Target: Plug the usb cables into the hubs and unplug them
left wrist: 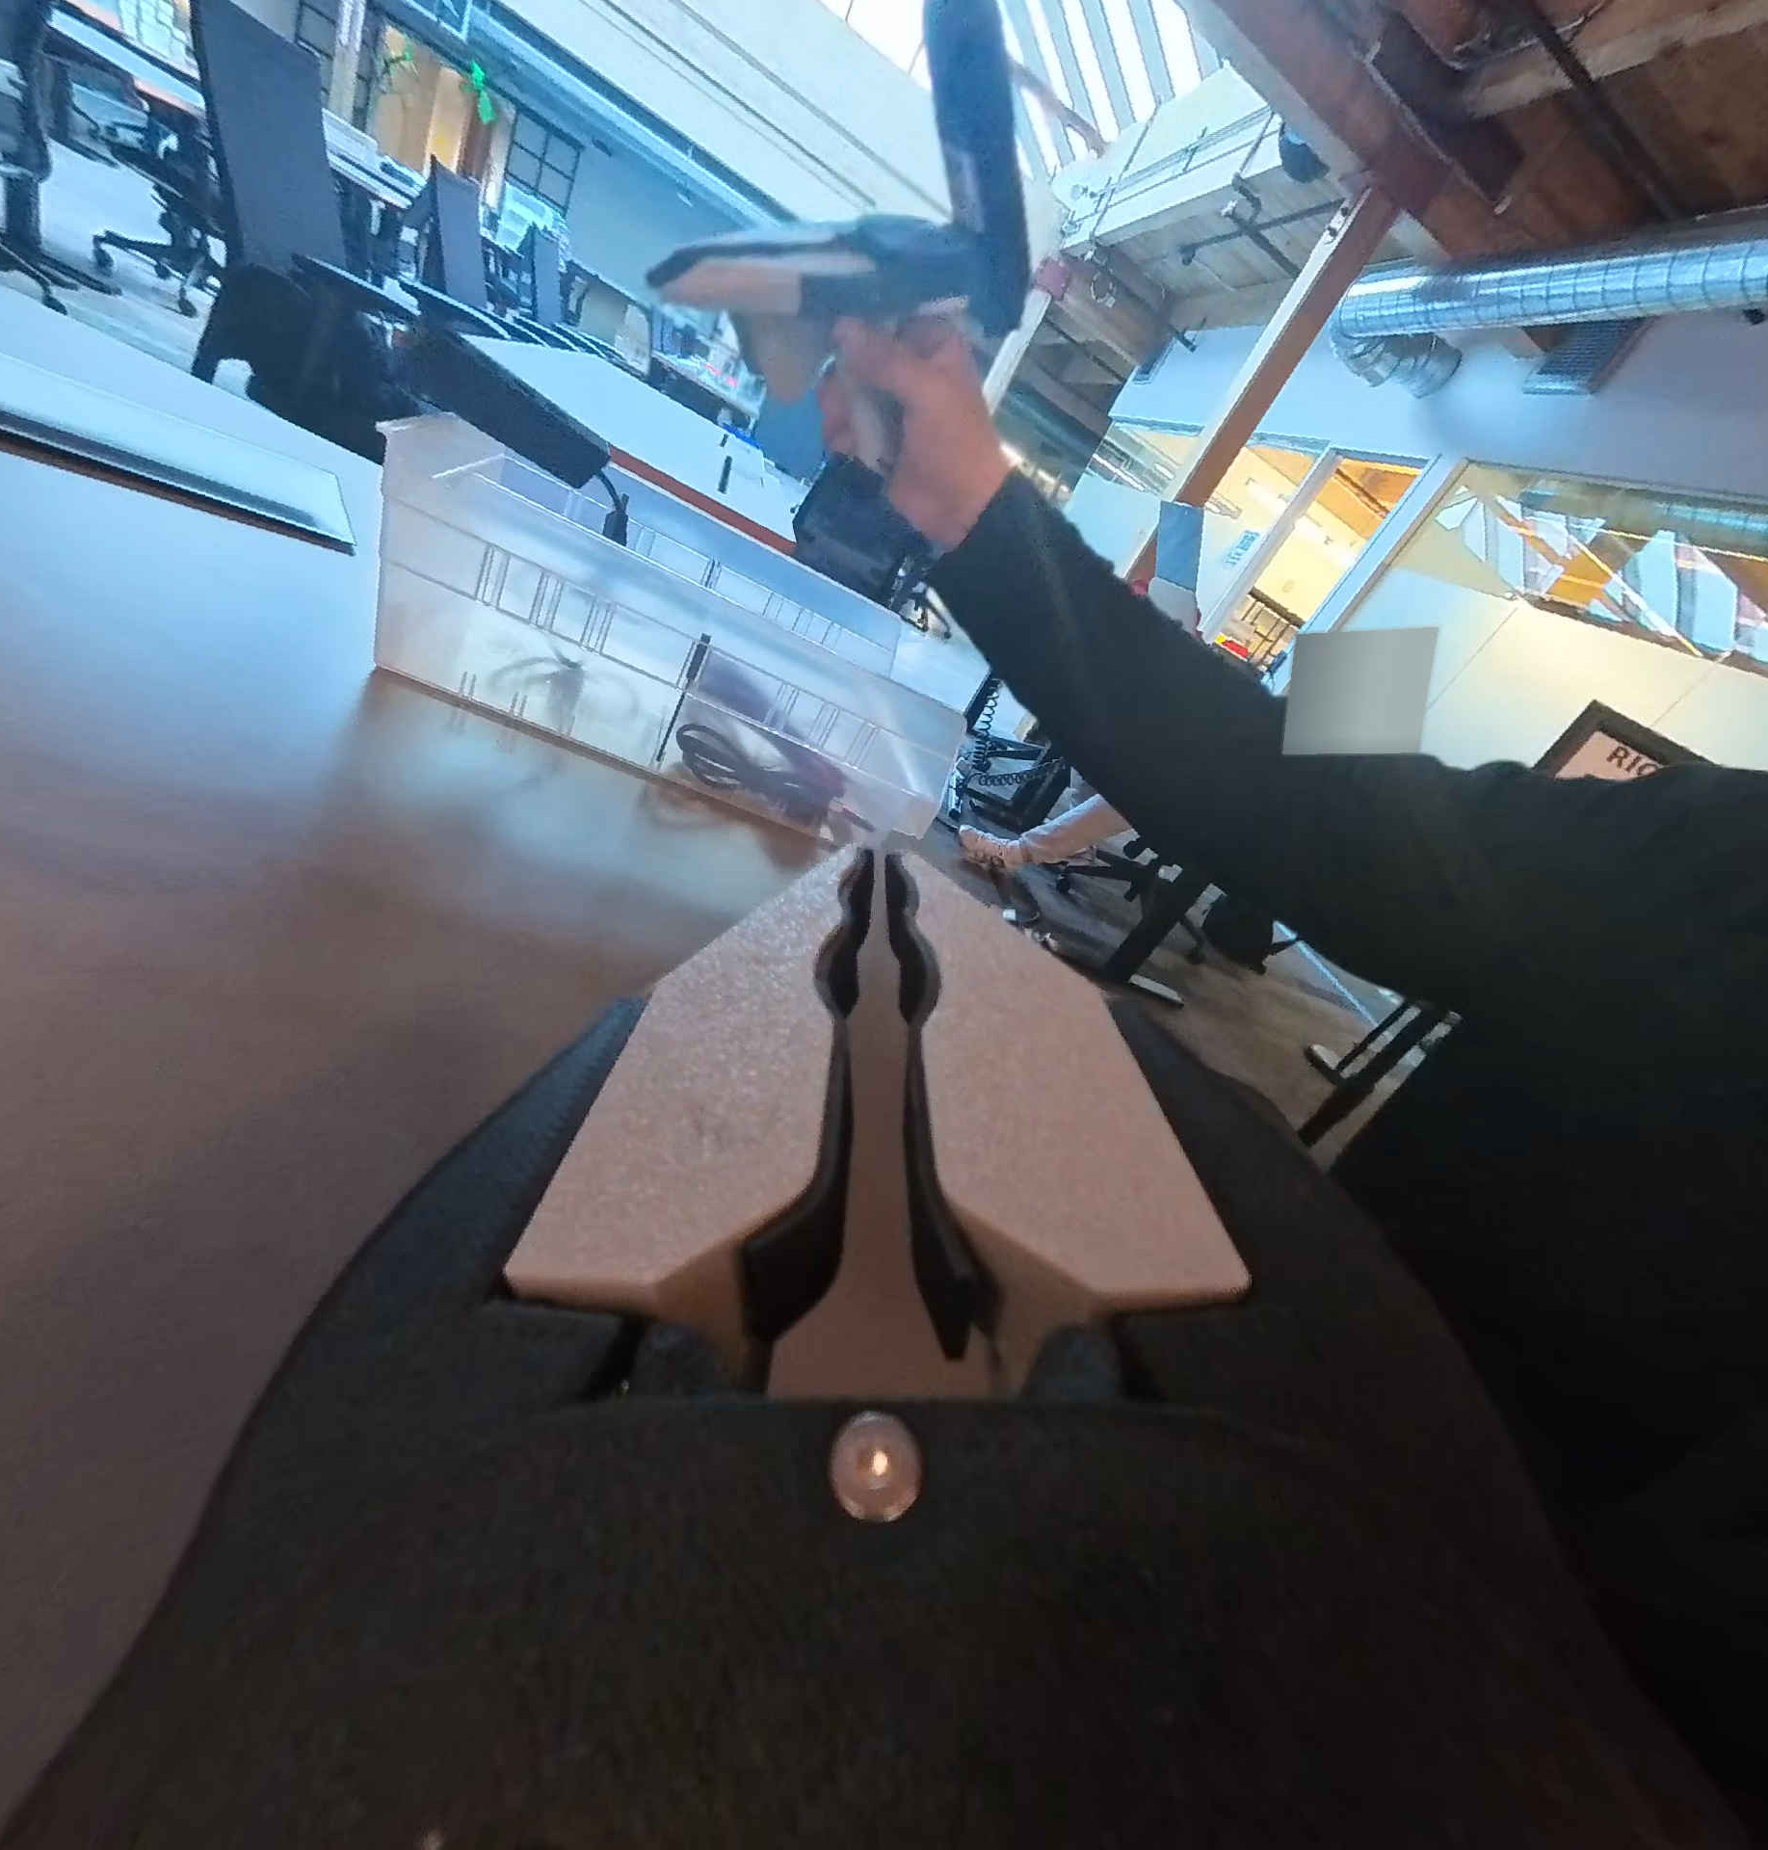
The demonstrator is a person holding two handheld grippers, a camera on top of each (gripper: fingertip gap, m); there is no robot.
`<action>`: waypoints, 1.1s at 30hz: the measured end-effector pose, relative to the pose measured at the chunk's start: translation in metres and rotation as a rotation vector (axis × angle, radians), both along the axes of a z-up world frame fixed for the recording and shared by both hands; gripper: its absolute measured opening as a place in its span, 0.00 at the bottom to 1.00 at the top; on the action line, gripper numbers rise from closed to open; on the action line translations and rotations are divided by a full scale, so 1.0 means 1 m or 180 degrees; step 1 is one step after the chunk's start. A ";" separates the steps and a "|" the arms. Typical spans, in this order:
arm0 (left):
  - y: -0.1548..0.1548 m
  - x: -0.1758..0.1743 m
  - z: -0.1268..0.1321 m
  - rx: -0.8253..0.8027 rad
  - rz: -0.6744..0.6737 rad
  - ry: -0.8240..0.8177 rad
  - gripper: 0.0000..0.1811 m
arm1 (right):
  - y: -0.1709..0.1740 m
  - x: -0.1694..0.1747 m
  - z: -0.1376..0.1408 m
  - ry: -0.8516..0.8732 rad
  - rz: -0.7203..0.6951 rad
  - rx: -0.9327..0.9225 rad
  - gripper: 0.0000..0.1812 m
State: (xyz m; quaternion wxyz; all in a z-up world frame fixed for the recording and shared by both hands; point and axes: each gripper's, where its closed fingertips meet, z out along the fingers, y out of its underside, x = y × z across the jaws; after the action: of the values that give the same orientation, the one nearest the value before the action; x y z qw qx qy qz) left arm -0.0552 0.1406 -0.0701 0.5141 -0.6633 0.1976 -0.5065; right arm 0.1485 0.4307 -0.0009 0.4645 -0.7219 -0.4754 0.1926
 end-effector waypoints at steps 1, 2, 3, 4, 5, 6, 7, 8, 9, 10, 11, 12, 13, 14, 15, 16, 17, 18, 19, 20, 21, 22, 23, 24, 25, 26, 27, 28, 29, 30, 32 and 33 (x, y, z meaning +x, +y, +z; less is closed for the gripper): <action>0.000 0.001 0.000 0.0001 -0.0011 0.0016 0.00 | -0.012 -0.011 0.008 0.0078 0.0122 -0.0003 0.09; 0.000 0.002 -0.002 -0.0001 -0.0021 0.0040 0.00 | -0.029 -0.024 0.014 0.0147 0.0287 -0.0034 0.09; 0.000 0.003 -0.004 -0.0011 -0.0024 0.0077 0.00 | -0.047 -0.040 0.020 0.0225 0.0483 -0.0063 0.10; 0.000 0.004 -0.006 -0.0025 -0.0025 0.0118 0.00 | -0.068 -0.057 0.027 0.0334 0.0688 -0.0073 0.10; 0.001 0.005 -0.008 -0.0034 -0.0023 0.0164 0.00 | -0.090 -0.076 0.032 0.0457 0.0900 -0.0086 0.10; 0.002 0.005 -0.011 -0.0038 -0.0008 0.0220 0.01 | -0.113 -0.095 0.034 0.0571 0.1108 -0.0123 0.10; 0.003 0.005 -0.013 -0.0040 0.0025 0.0294 0.01 | -0.135 -0.115 0.034 0.0665 0.1297 -0.0174 0.10; 0.004 0.004 -0.016 -0.0035 0.0066 0.0381 0.01 | -0.155 -0.136 0.029 0.0727 0.1466 -0.0233 0.12; 0.006 0.003 -0.019 -0.0028 0.0117 0.0470 0.03 | -0.173 -0.157 0.021 0.0753 0.1614 -0.0298 0.16; 0.007 0.002 -0.021 -0.0020 0.0166 0.0552 0.04 | -0.187 -0.177 0.009 0.0724 0.1719 -0.0360 0.19; 0.009 0.000 -0.023 -0.0006 0.0208 0.0616 0.06 | -0.195 -0.196 -0.008 0.0640 0.1726 -0.0379 0.19; 0.010 -0.001 -0.023 0.0013 0.0255 0.0663 0.08 | -0.196 -0.214 -0.026 0.0548 0.1654 -0.0333 0.19; 0.011 -0.003 -0.023 0.0031 0.0295 0.0697 0.10 | -0.194 -0.231 -0.044 0.0483 0.1569 -0.0265 0.19; 0.011 -0.004 -0.022 0.0041 0.0330 0.0719 0.12 | -0.189 -0.247 -0.060 0.0477 0.1461 -0.0166 0.18; 0.012 -0.005 -0.020 0.0064 0.0357 0.0724 0.14 | -0.181 -0.261 -0.072 0.0528 0.1342 -0.0058 0.17; 0.011 -0.005 -0.018 0.0106 0.0377 0.0724 0.15 | -0.172 -0.272 -0.083 0.0618 0.1236 0.0016 0.16; 0.012 -0.007 -0.016 0.0140 0.0404 0.0738 0.16 | -0.164 -0.281 -0.094 0.0718 0.1146 0.0070 0.16; 0.012 -0.008 -0.017 0.0152 0.0434 0.0763 0.18 | -0.157 -0.286 -0.105 0.0756 0.1084 0.0161 0.12; 0.013 -0.010 -0.019 0.0138 0.0452 0.0796 0.18 | -0.151 -0.290 -0.117 0.0657 0.1043 0.0223 0.09; 0.013 -0.010 -0.021 0.0098 0.0458 0.0834 0.19 | -0.148 -0.291 -0.127 0.0452 0.1038 0.0205 0.13; 0.012 -0.009 -0.022 0.0053 0.0433 0.0872 0.20 | -0.148 -0.291 -0.135 0.0310 0.1057 0.0215 0.14; 0.009 -0.005 -0.022 0.0029 0.0380 0.0913 0.21 | -0.150 -0.290 -0.139 0.0270 0.1093 0.0265 0.13; 0.005 0.001 -0.022 0.0049 0.0326 0.0980 0.22 | -0.153 -0.291 -0.143 0.0254 0.1143 0.0266 0.12; 0.001 0.007 -0.022 0.0084 0.0292 0.1065 0.23 | -0.158 -0.291 -0.145 0.0228 0.1199 0.0202 0.13; -0.003 0.012 -0.021 0.0107 0.0284 0.1096 0.26 | -0.161 -0.292 -0.146 0.0224 0.1245 0.0155 0.13; -0.007 0.016 -0.016 0.0110 0.0281 0.1079 0.27 | -0.163 -0.293 -0.145 0.0249 0.1280 0.0147 0.13; -0.014 0.018 -0.009 0.0124 0.0291 0.1075 0.29 | -0.163 -0.293 -0.146 0.0264 0.1305 0.0123 0.13; -0.022 0.017 -0.001 0.0169 0.0332 0.1123 0.29 | -0.163 -0.294 -0.147 0.0266 0.1318 0.0066 0.13; -0.030 0.011 0.006 0.0207 0.0423 0.1245 0.28 | -0.163 -0.293 -0.147 0.0285 0.1330 0.0003 0.13; -0.037 -0.002 0.012 0.0200 0.0571 0.1435 0.27 | -0.163 -0.293 -0.146 0.0330 0.1344 -0.0060 0.13; -0.051 -0.049 0.020 0.0079 0.1004 0.2003 0.27 | -0.163 -0.292 -0.143 0.0455 0.1366 -0.0217 0.13; -0.059 -0.085 0.024 -0.0072 0.1321 0.2334 0.25 | -0.163 -0.292 -0.141 0.0521 0.1374 -0.0306 0.13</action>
State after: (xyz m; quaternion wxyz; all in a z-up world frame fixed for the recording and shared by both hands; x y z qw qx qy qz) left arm -0.1406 0.0815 -0.0464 0.4936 -0.8310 0.2242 -0.1247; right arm -0.1433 0.2673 -0.1423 0.4146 -0.6068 -0.5697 0.3678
